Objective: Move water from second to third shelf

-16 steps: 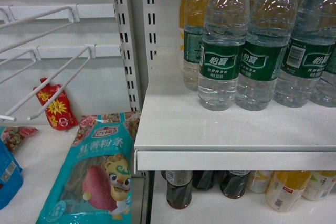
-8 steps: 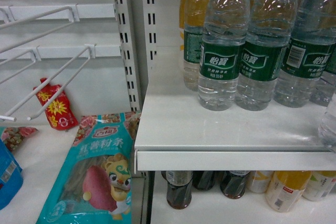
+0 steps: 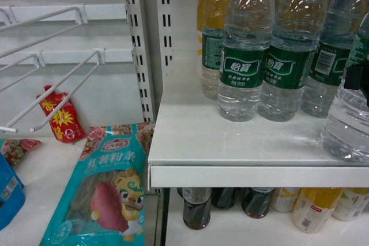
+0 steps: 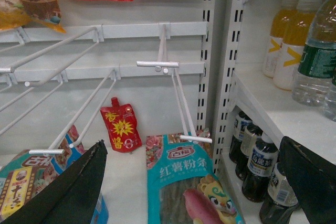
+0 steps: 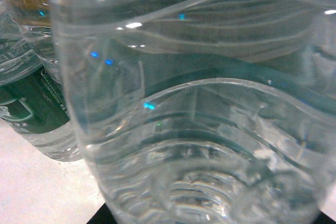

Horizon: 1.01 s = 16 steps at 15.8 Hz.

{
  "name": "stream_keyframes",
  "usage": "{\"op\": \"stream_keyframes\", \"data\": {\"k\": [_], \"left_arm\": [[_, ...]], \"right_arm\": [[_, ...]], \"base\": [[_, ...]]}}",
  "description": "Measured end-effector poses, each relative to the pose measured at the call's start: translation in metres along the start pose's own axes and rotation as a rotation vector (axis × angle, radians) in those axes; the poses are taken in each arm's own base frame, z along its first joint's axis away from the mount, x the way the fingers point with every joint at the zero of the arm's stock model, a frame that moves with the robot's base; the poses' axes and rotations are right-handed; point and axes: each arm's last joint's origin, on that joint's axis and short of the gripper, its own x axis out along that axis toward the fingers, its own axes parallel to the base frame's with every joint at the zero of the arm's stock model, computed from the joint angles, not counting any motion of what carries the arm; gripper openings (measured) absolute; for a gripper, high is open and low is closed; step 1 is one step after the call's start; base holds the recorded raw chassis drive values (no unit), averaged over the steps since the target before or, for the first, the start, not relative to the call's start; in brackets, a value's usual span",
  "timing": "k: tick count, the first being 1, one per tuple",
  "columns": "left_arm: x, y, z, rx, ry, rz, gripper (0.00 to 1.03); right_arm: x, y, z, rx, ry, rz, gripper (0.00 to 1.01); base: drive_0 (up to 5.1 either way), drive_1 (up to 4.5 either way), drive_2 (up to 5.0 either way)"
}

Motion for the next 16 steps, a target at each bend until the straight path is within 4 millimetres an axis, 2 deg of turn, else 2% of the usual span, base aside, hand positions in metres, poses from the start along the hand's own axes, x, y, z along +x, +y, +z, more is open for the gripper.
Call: {"op": "stream_keyframes", "data": {"k": [7,16], "left_arm": [[0.0,0.0,0.0,0.0,0.0,0.0,0.98],[0.0,0.0,0.0,0.0,0.0,0.0,0.98]], "right_arm": [[0.011,-0.007,0.002,0.032,-0.008,-0.035,0.39],[0.013,-0.009,0.002,0.031,-0.011,-0.054,0.4]], "base": [[0.0,0.0,0.0],[0.0,0.0,0.0]]}}
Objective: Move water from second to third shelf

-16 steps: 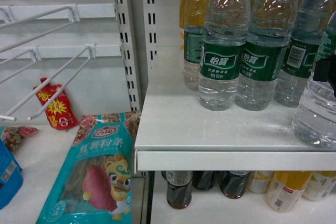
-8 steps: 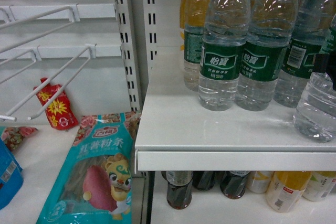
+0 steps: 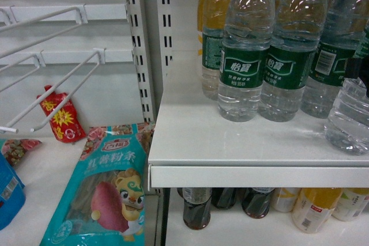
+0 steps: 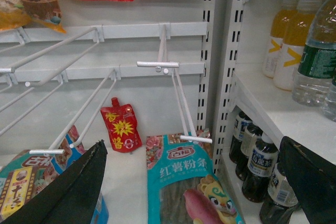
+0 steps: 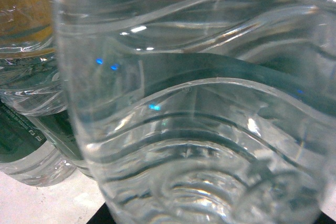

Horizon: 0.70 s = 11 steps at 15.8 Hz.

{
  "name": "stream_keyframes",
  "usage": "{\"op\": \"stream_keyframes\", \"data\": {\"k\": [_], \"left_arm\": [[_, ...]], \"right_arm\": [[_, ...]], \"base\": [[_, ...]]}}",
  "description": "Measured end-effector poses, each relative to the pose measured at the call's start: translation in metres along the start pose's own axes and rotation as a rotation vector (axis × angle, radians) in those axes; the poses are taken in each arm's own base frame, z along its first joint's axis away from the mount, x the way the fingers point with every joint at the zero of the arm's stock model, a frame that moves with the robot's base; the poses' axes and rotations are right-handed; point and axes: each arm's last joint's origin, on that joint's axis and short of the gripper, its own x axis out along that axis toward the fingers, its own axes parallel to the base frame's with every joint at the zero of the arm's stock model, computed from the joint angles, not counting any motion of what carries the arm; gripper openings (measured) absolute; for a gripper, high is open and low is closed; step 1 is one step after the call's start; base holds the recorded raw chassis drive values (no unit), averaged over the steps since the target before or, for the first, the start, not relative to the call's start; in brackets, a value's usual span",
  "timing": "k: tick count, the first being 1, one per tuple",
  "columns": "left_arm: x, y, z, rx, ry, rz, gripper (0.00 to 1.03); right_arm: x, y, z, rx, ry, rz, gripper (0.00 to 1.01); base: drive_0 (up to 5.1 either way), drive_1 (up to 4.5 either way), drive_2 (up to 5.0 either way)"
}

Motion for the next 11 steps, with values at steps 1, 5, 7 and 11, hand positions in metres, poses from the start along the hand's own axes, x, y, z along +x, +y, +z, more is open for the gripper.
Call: {"op": "stream_keyframes", "data": {"k": [1,5,7,11], "left_arm": [[0.0,0.0,0.0,0.0,0.0,0.0,0.98],[0.0,0.0,0.0,0.0,0.0,0.0,0.98],[0.0,0.0,0.0,0.0,0.0,0.0,0.98],[0.0,0.0,0.0,0.0,0.0,0.0,0.98]], "right_arm": [[0.0004,-0.0003,-0.0006,-0.002,0.003,-0.001,0.5],[0.0016,-0.0028,0.0032,-0.007,-0.014,-0.005,1.0],[0.0022,-0.0019,0.0053,-0.011,-0.017,0.005,0.98],[0.0022,0.0004,0.0049,-0.014,-0.006,0.016,0.98]], "base": [[0.0,0.0,0.0],[0.0,0.0,0.0],[0.0,0.0,0.0],[0.0,0.0,0.0]]}}
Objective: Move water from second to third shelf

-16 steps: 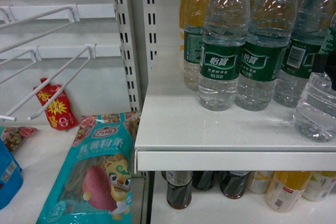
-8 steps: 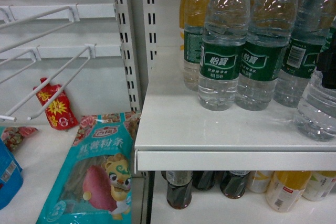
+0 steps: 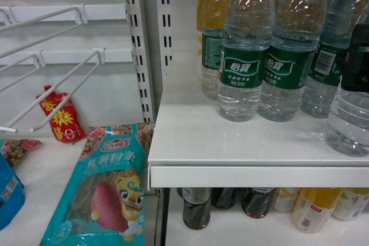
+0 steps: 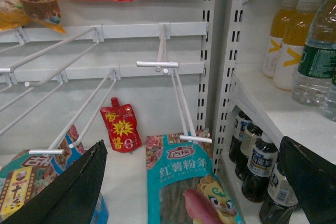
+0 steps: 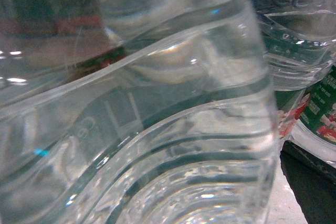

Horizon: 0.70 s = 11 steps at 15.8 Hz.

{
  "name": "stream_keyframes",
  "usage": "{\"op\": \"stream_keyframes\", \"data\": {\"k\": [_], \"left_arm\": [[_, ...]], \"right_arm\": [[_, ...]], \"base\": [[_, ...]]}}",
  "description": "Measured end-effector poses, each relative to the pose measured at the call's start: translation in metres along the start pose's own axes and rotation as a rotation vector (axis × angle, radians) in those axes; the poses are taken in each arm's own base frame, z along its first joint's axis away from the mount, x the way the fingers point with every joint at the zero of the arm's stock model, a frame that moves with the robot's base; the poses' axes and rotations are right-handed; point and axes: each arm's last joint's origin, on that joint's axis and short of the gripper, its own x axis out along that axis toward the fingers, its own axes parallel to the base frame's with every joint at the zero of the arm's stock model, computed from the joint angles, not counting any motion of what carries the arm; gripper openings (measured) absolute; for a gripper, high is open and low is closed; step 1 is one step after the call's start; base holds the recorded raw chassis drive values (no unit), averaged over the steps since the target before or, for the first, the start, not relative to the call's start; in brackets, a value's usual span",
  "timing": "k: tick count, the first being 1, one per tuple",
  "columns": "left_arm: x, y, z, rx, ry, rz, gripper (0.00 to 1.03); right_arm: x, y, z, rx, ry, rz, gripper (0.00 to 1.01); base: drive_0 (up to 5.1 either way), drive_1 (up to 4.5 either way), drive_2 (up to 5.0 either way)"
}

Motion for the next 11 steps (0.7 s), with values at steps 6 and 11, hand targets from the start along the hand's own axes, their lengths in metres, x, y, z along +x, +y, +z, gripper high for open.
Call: {"op": "stream_keyframes", "data": {"k": [6,11], "left_arm": [[0.0,0.0,0.0,0.0,0.0,0.0,0.98],[0.0,0.0,0.0,0.0,0.0,0.0,0.98]], "right_arm": [[-0.016,0.006,0.009,-0.005,0.001,0.058,0.98],[-0.049,0.001,0.005,-0.014,0.029,0.078,0.98]], "base": [[0.0,0.0,0.0],[0.0,0.0,0.0]]}}
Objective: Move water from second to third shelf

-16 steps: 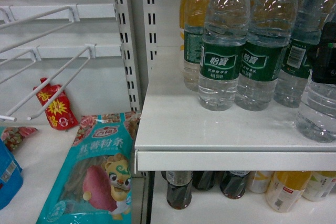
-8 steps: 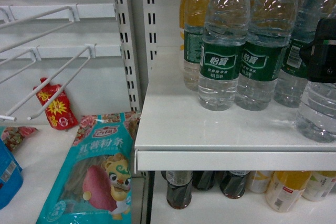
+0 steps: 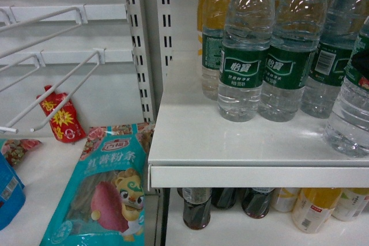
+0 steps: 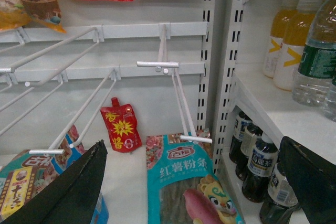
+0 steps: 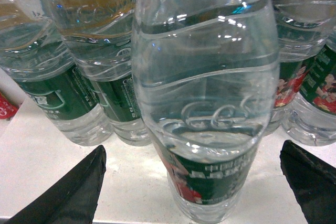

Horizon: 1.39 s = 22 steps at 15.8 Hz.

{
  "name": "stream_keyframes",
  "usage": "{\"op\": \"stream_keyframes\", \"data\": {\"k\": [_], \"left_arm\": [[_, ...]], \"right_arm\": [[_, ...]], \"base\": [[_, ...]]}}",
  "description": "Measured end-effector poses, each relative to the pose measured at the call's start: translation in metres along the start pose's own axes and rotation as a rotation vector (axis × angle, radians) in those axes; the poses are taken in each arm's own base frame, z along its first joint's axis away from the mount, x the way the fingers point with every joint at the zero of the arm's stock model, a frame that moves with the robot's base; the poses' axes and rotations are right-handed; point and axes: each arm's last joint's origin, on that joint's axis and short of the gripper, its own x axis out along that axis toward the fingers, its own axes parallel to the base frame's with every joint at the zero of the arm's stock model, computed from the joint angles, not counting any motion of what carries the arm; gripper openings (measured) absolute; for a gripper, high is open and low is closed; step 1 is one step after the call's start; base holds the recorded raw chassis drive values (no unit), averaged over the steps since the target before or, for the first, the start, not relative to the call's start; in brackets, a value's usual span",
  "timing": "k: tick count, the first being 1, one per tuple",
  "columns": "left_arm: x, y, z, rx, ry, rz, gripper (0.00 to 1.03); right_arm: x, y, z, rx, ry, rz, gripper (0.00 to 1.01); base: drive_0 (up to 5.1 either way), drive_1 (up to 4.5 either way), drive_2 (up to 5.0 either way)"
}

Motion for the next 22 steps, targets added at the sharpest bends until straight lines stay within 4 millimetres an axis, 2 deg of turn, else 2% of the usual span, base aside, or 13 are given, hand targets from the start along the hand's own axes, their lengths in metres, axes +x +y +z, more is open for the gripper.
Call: {"op": "stream_keyframes", "data": {"k": [3,6,7,8,9,11,12,13,16,22], "left_arm": [[0.0,0.0,0.0,0.0,0.0,0.0,0.98],[0.0,0.0,0.0,0.0,0.0,0.0,0.98],[0.0,0.0,0.0,0.0,0.0,0.0,0.98],[0.0,0.0,0.0,0.0,0.0,0.0,0.98],[0.0,0.0,0.0,0.0,0.001,0.0,0.98],[0.0,0.0,0.0,0.0,0.001,0.0,0.98],[0.0,0.0,0.0,0.0,0.0,0.0,0.98],[0.0,0.0,0.0,0.0,0.0,0.0,0.98],[0.0,0.0,0.0,0.0,0.0,0.0,0.98],[0.0,0.0,0.0,0.0,0.0,0.0,0.98]], "right_arm": [[-0.031,-0.002,-0.001,-0.022,-0.018,0.006,0.98],[-0.048,-0.002,-0.004,-0.039,-0.047,0.015,0.98],[-0.062,-0.002,-0.006,-0.047,-0.06,0.014,0.98],[-0.075,-0.003,-0.008,-0.06,-0.242,-0.04,0.88],[-0.09,-0.008,-0.016,-0.068,-0.31,-0.07,0.77],[-0.116,-0.023,-0.04,-0.078,-0.284,-0.105,0.51],[-0.141,-0.036,-0.044,-0.077,-0.342,-0.121,0.25],[-0.148,-0.035,-0.064,-0.087,-0.351,-0.094,0.02],[-0.144,-0.036,-0.074,-0.087,-0.348,-0.093,0.02],[-0.142,-0.037,-0.081,-0.087,-0.352,-0.093,0.02]], "base": [[0.0,0.0,0.0],[0.0,0.0,0.0],[0.0,0.0,0.0],[0.0,0.0,0.0],[0.0,0.0,0.0],[0.0,0.0,0.0],[0.0,0.0,0.0],[0.0,0.0,0.0],[0.0,0.0,0.0],[0.0,0.0,0.0]]}}
